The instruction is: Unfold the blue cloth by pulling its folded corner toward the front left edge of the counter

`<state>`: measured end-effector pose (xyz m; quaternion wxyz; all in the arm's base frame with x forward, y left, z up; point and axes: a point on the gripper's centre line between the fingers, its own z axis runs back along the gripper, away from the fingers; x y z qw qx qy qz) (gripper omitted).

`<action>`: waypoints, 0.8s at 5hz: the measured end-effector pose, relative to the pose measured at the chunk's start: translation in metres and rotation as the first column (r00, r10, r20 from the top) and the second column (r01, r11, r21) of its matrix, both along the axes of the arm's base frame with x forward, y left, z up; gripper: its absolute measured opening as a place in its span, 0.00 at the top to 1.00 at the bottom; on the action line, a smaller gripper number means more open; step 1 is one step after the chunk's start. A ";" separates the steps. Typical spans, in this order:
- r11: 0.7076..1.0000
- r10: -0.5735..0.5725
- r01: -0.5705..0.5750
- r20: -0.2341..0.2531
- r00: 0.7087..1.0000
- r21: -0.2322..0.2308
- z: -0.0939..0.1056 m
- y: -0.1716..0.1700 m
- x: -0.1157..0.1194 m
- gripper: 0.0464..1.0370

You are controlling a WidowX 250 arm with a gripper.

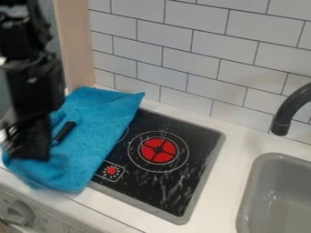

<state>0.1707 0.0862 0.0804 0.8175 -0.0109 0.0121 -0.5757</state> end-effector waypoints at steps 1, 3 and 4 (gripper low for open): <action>1.000 -0.006 0.006 -0.042 0.999 0.000 -0.011 0.002 -0.016 1.00; 1.000 0.027 -0.027 -0.066 0.997 0.003 -0.019 0.001 -0.023 0.82; 0.999 0.040 -0.040 -0.068 0.997 0.001 -0.018 0.001 -0.023 0.56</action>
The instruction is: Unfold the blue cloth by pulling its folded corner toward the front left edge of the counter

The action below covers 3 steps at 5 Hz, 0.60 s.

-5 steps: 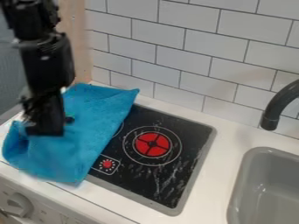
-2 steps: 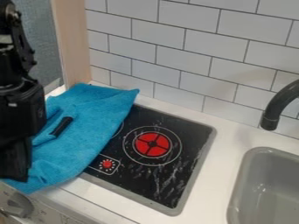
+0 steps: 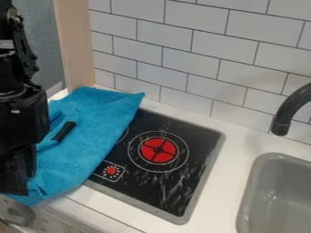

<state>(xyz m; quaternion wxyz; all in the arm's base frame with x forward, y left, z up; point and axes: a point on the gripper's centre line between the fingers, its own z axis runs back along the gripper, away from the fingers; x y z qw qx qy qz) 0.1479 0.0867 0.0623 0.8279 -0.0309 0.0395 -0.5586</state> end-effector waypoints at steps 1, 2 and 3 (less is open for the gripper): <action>1.000 0.015 -0.015 0.013 1.000 -0.007 0.003 0.000 0.004 0.26; 1.000 0.024 -0.023 0.029 0.999 -0.016 0.009 -0.003 0.012 0.02; 0.998 0.047 -0.045 0.047 0.998 -0.047 0.017 -0.007 0.022 0.03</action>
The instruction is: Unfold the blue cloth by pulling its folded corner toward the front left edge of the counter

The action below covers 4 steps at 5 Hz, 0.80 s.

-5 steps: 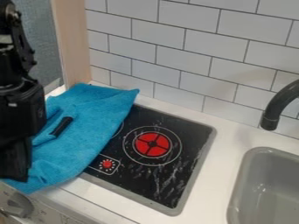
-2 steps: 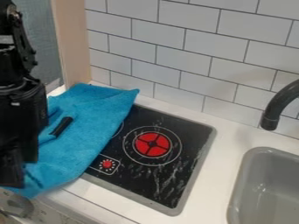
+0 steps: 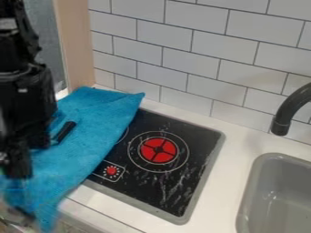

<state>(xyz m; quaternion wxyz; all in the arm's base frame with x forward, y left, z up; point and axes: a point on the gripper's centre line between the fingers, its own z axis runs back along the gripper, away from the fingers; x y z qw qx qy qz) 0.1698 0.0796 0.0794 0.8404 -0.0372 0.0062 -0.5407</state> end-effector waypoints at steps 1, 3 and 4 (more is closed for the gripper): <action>1.000 0.000 0.000 0.003 1.000 -0.016 0.006 -0.007 0.006 0.04; 0.998 -0.010 0.012 0.033 0.999 -0.054 0.019 -0.023 0.024 0.04; 0.999 -0.030 0.030 0.018 0.999 -0.013 0.016 -0.030 0.029 0.04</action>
